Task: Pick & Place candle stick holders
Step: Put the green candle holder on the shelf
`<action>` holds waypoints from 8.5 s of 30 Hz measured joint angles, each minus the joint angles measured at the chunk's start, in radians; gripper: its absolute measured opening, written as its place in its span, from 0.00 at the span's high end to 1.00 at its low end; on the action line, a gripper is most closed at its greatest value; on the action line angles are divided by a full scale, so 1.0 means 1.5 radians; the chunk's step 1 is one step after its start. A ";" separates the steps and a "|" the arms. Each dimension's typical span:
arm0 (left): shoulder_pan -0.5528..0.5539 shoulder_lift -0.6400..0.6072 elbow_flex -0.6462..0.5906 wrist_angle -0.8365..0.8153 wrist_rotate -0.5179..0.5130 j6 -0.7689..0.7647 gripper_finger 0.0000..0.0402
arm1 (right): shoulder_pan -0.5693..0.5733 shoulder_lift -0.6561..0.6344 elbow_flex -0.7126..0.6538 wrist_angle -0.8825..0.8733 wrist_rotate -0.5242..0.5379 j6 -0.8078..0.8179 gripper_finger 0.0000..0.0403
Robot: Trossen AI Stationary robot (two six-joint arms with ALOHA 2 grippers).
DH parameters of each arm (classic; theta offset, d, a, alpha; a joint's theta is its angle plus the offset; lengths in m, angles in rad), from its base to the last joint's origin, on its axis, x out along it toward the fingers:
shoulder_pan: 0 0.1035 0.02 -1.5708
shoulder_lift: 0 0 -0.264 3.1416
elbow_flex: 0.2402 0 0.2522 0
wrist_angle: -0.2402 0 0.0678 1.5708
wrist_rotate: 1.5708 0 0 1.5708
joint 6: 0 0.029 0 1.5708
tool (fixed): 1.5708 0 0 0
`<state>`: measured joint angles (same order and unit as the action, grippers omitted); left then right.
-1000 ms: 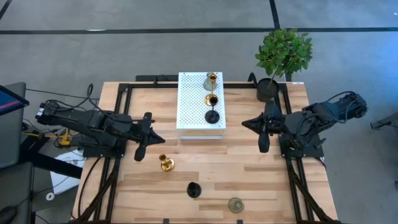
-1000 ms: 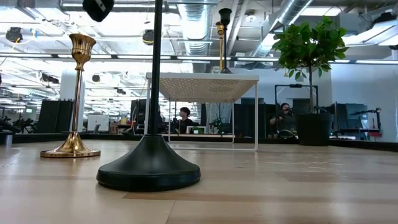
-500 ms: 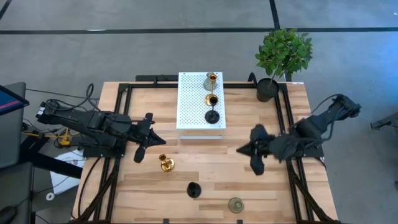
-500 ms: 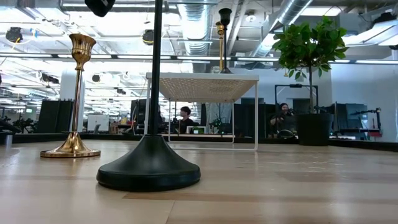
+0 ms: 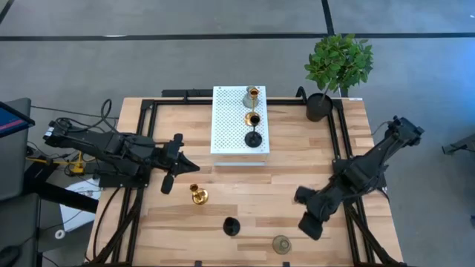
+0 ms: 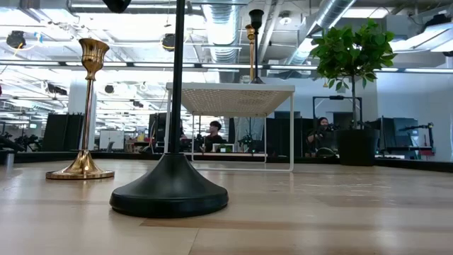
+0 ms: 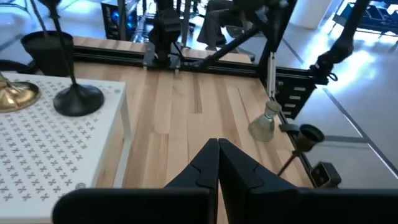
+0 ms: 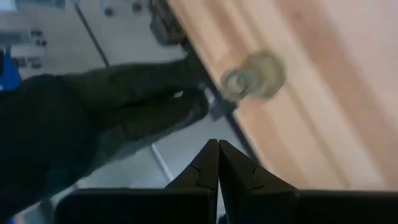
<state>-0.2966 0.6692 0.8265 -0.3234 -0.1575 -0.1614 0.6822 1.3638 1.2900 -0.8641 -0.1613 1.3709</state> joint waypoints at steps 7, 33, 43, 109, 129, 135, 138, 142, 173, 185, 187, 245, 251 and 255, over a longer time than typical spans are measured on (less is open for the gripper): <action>0.000 0.013 0.001 0.006 -0.024 0.000 0.99 | 0.012 0.069 0.000 0.082 -0.049 -0.027 1.00; 0.000 0.052 0.001 0.013 -0.014 0.000 0.99 | -0.031 0.216 -0.001 0.078 -0.012 0.012 0.82; 0.000 0.052 0.001 0.012 -0.014 0.000 0.99 | -0.020 0.217 -0.004 0.076 -0.033 0.012 0.60; 0.000 0.052 0.000 0.012 -0.014 0.000 0.98 | 0.040 0.290 -0.105 0.326 0.019 0.068 0.84; 0.000 0.052 0.000 0.012 0.009 -0.001 0.98 | -0.023 0.143 -0.106 0.151 0.118 -0.008 0.96; 0.000 0.052 0.000 0.018 0.038 -0.001 0.98 | -0.070 0.103 -0.089 0.119 0.162 -0.069 0.96; 0.000 0.052 0.000 0.022 0.038 -0.002 0.98 | -0.100 0.102 -0.044 0.047 0.166 -0.119 0.96; 0.000 0.052 0.000 0.024 0.027 -0.030 0.97 | -0.139 0.108 0.028 -0.009 0.171 -0.199 0.96; 0.001 0.263 0.183 -0.134 -0.085 0.068 0.96 | -0.295 0.247 0.313 -0.022 0.201 -0.507 0.96; 0.001 0.265 0.183 -0.066 -0.087 0.064 0.89 | -0.301 0.249 0.314 -0.014 0.192 -0.513 0.96; 0.001 0.270 0.183 -0.063 -0.087 0.081 0.85 | -0.301 0.249 0.314 -0.015 0.192 -0.513 0.96; 0.019 0.410 0.182 0.156 -0.064 0.169 0.44 | -0.316 0.250 0.314 -0.012 0.158 -0.537 0.96; 0.019 0.410 0.182 0.164 -0.068 0.164 0.54 | -0.316 0.250 0.314 -0.012 0.160 -0.537 0.96; 0.019 0.410 0.182 0.162 -0.067 0.160 0.64 | -0.316 0.250 0.314 -0.012 0.157 -0.535 0.96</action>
<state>-0.2687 1.2846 1.1000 -0.0803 -0.2581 0.0791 0.2081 1.7393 1.7611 -0.8823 0.0739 0.5682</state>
